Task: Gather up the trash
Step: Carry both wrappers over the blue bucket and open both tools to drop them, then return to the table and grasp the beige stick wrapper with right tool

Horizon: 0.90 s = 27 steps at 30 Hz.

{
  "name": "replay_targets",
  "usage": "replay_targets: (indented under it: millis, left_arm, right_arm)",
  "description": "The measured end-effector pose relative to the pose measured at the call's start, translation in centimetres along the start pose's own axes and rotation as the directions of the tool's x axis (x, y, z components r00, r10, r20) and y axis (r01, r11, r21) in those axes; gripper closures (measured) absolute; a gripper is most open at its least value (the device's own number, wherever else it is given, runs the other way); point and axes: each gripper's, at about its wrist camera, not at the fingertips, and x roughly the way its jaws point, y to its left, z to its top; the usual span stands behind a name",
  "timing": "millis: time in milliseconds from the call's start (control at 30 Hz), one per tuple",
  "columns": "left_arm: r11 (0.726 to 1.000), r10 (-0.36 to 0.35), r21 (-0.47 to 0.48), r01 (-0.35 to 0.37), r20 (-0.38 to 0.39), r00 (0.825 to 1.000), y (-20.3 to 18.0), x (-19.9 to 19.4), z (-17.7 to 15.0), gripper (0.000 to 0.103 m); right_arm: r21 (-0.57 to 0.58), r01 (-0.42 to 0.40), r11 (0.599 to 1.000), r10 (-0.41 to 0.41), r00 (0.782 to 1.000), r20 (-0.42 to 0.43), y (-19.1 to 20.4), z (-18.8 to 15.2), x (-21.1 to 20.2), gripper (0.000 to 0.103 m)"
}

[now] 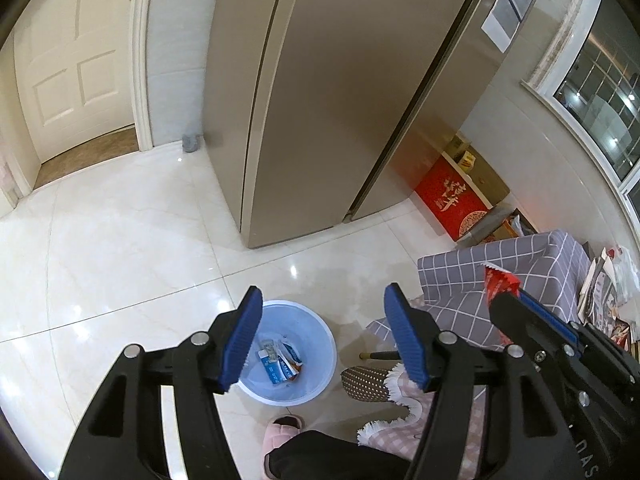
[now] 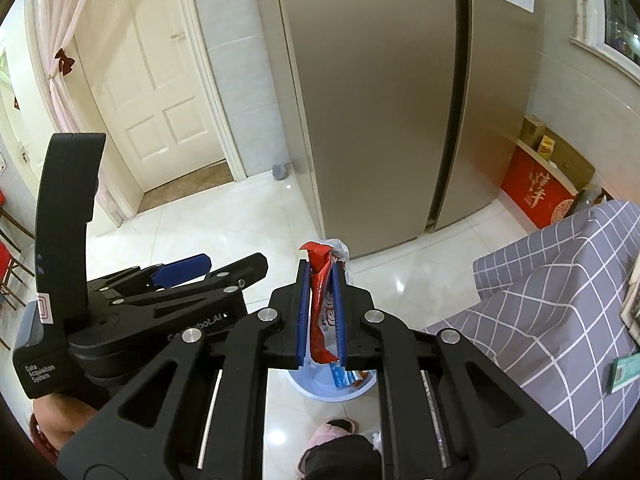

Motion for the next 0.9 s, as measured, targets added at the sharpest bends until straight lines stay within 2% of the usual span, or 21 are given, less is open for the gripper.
replay_targets:
  millis: [367,433,533,900]
  left_arm:
    - [0.998,0.034,-0.047,-0.034,0.015,0.999,1.6,-0.7,0.3,0.041]
    - [0.998,0.035,-0.052,-0.034,0.017,0.999,1.8,-0.9,0.3,0.041]
    - [0.998,0.034,-0.056,-0.033,0.021,0.999,1.8,-1.1,0.3,0.041]
    - [1.0,0.002,-0.004,-0.002,0.039,0.999,-1.0,-3.1,-0.2,0.041]
  right_arm:
    - [0.021,-0.004,1.0,0.003,0.999,0.053,0.1,0.4,0.5,0.088]
    - [0.027,0.0,1.0,-0.002,0.998,0.06,0.1,0.5,0.3,0.078]
    - [0.026,0.001,1.0,-0.003,0.997,0.075,0.2,0.4,-0.3,0.068]
    - [0.081,0.025,0.996,-0.033,0.995,0.095,-1.7,-0.9,-3.5,0.062]
